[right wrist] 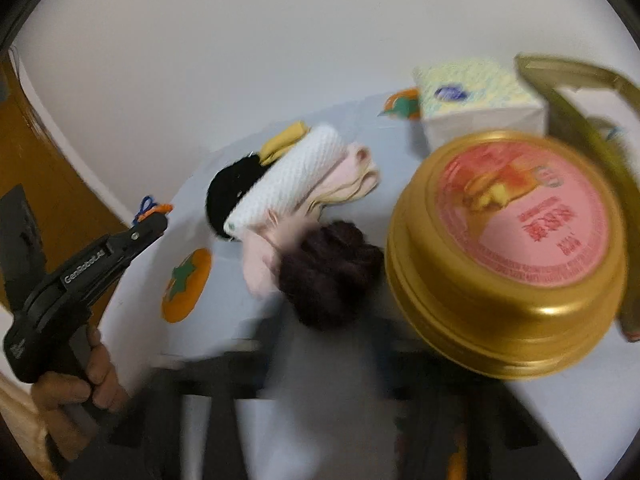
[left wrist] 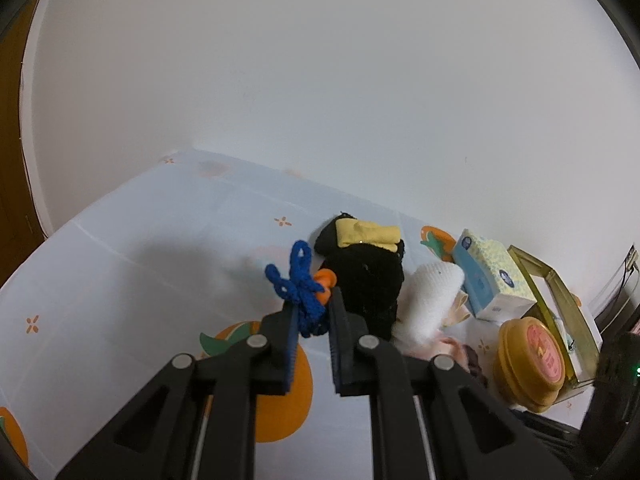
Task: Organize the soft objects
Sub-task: 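Grasp the blue knotted toy with the left gripper while the right grasps the purple scrunchie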
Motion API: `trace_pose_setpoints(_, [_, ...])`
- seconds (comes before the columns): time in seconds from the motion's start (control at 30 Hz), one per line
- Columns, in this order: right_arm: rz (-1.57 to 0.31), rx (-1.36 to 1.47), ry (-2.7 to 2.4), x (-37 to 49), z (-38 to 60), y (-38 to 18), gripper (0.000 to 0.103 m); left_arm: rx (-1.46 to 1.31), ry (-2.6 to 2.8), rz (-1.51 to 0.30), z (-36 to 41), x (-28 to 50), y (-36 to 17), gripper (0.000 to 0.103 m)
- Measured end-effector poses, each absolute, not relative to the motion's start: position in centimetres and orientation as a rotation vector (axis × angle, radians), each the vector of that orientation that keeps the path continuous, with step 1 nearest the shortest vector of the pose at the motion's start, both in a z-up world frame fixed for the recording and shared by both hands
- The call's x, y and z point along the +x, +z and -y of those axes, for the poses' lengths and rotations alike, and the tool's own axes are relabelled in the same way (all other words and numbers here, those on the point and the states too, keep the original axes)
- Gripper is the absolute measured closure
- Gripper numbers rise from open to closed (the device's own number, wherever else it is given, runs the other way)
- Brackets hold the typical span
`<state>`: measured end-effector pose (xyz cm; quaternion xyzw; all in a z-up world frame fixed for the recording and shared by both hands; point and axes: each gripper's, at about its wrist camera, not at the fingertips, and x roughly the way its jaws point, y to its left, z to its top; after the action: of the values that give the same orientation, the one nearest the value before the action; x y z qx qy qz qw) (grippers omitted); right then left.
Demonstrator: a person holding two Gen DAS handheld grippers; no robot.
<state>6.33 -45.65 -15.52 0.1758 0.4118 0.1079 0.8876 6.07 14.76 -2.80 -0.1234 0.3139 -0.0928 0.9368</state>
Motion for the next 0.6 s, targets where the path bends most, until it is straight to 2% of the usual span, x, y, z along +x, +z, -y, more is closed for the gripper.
trace_pose_setpoints(0.4, [-0.725, 0.251, 0.407, 3.5, 43.7, -13.1, 0.084, -0.255, -0.178, -0.626, -14.9, 6.2, -2.9, 0.092])
trace_pose_setpoints(0.6, [-0.548, 0.185, 0.369, 1.2, 44.5, -10.3, 0.084, -0.276, -0.204, -0.529, -15.1, 5.1, -1.9, 0.092])
